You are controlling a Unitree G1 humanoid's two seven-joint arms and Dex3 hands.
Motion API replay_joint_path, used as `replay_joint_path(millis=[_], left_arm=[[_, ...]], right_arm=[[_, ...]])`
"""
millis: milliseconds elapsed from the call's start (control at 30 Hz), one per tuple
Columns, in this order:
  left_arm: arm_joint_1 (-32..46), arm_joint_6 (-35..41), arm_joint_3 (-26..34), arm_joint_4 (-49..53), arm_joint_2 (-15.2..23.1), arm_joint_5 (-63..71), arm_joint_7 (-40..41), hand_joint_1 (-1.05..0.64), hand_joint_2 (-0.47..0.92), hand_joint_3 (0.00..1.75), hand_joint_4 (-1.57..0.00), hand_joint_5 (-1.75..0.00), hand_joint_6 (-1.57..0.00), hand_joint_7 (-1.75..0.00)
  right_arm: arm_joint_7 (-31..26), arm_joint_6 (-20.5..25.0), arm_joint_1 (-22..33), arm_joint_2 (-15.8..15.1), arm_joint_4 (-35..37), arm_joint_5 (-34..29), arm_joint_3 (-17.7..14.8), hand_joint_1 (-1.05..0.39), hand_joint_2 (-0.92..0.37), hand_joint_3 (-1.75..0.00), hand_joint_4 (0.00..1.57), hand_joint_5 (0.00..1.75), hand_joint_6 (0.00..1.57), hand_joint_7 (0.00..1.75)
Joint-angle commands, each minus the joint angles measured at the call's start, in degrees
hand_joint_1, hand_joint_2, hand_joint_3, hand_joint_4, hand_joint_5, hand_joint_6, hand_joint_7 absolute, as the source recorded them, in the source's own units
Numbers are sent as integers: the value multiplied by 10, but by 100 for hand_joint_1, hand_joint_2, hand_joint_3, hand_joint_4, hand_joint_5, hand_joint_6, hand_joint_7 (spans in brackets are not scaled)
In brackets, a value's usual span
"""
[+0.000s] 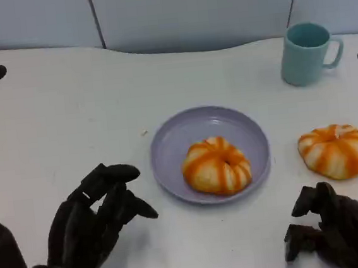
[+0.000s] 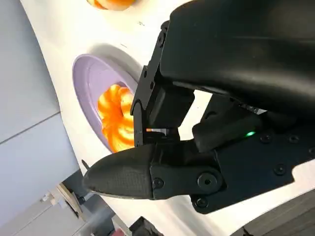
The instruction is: Grasp the bread from the table and place it into the plate.
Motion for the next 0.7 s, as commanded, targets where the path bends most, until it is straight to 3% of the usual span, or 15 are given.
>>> replay_joint_path(millis=[33, 400, 700], left_arm=[[20, 37, 7, -14, -1, -3, 20, -57, 92, 38, -71, -167, -55, -138], [13, -36, 0, 43, -1, 60, 10, -60, 92, 36, -67, -175, -53, -143], [-5, -33, 9, 70, -4, 63, 10, -58, 92, 34, -66, -174, -53, -143]], right_arm=[[-5, -1, 13, -9, -5, -7, -3, -48, -92, -43, 130, 111, 118, 103], [1, 12, 18, -23, -10, 1, -12, -46, -92, -47, 129, 112, 117, 102], [10, 1, 15, -26, 2, -1, -21, -46, -92, -45, 127, 115, 116, 104]])
